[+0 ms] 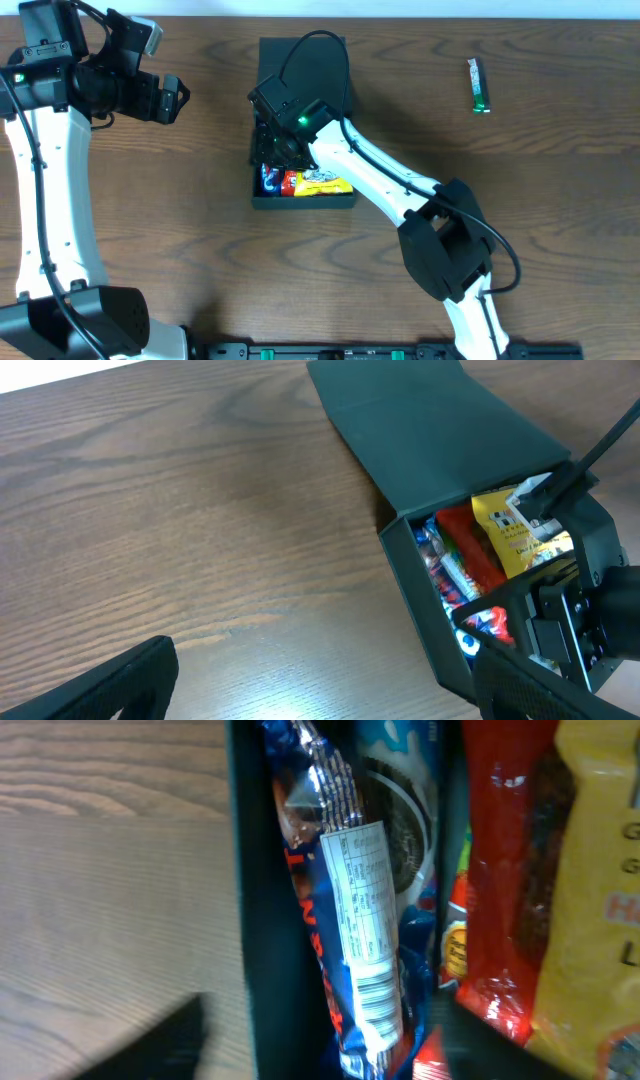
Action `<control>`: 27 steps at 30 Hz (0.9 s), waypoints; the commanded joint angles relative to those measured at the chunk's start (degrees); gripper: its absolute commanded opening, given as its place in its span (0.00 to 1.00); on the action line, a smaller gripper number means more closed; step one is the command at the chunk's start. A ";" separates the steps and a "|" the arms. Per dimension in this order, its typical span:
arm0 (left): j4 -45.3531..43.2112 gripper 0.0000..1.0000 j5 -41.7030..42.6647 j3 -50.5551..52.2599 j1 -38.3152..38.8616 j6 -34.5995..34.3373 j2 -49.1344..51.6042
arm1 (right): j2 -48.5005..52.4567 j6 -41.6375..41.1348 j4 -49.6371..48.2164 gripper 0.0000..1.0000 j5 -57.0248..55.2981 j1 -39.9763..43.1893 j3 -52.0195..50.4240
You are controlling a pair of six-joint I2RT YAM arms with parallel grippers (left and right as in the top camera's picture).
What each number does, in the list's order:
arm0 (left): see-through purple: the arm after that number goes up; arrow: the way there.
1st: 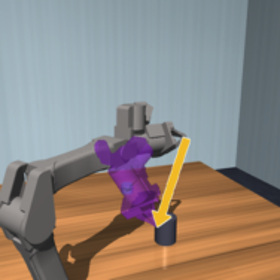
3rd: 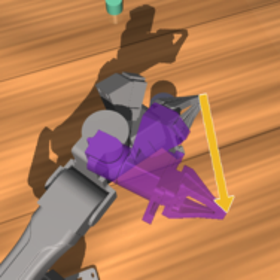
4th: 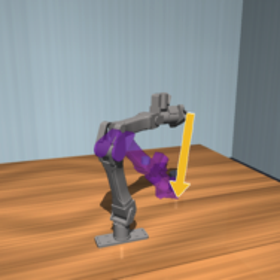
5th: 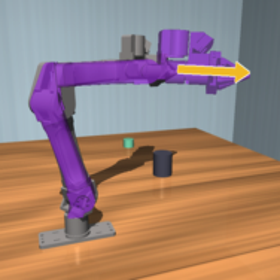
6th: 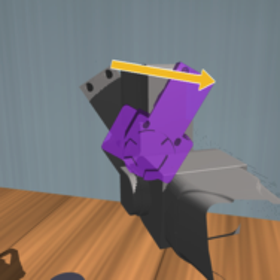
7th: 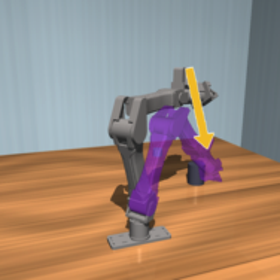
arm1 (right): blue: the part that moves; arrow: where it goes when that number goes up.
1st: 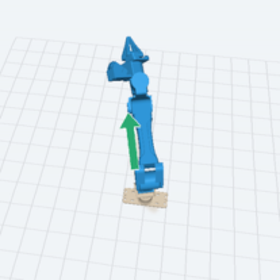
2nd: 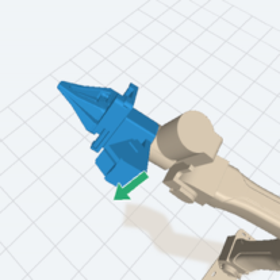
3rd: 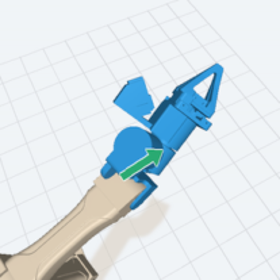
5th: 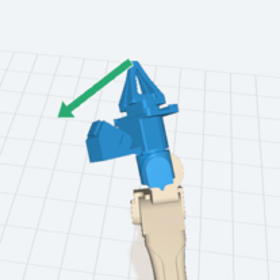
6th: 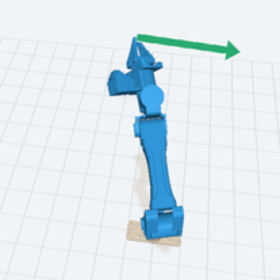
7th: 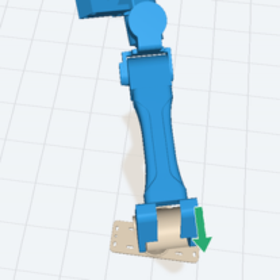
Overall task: Pack container
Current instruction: 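Release the candy bar and raise the right gripper away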
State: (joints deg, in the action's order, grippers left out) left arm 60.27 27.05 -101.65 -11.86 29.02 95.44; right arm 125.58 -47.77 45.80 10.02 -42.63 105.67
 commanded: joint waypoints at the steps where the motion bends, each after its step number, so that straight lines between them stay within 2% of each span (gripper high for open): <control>1: 0.42 0.95 0.85 0.24 -0.13 1.27 -1.05 | -0.13 0.37 -0.15 0.99 2.78 -0.13 0.26; 5: 0.94 0.95 0.85 0.24 -0.13 1.97 -1.05 | -3.63 0.66 -0.17 0.99 6.01 2.86 0.85; 9: 1.20 0.95 0.87 0.24 -0.13 2.14 -1.05 | -11.15 8.04 -0.20 0.96 2.45 10.23 1.31; 11: 1.20 0.95 0.90 0.24 -0.13 2.14 -1.05 | -15.10 15.47 -0.22 0.95 -3.43 15.47 1.31; 14: 1.22 0.95 1.09 0.24 -0.13 2.10 -1.05 | -18.25 30.03 0.09 0.98 -10.54 23.34 1.31; 17: 1.20 0.95 1.09 0.24 -0.11 2.10 -1.05 | -17.59 41.62 0.74 0.99 -11.96 30.71 1.11; 20: 1.20 0.95 1.09 0.24 -0.11 2.05 -1.05 | -14.80 48.59 1.57 0.99 -11.96 36.17 1.09; 22: 1.20 0.95 1.09 0.24 -0.13 1.81 -1.05 | -11.93 51.08 1.86 0.99 -11.93 39.74 1.09; 27: 1.18 0.95 1.09 0.24 -0.13 1.79 -1.05 | -4.74 51.25 1.68 0.99 -11.76 45.51 1.09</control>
State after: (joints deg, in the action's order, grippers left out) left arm 61.32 27.07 -101.65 -11.86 30.26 95.44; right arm 118.76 0.03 47.33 -1.15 1.21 107.09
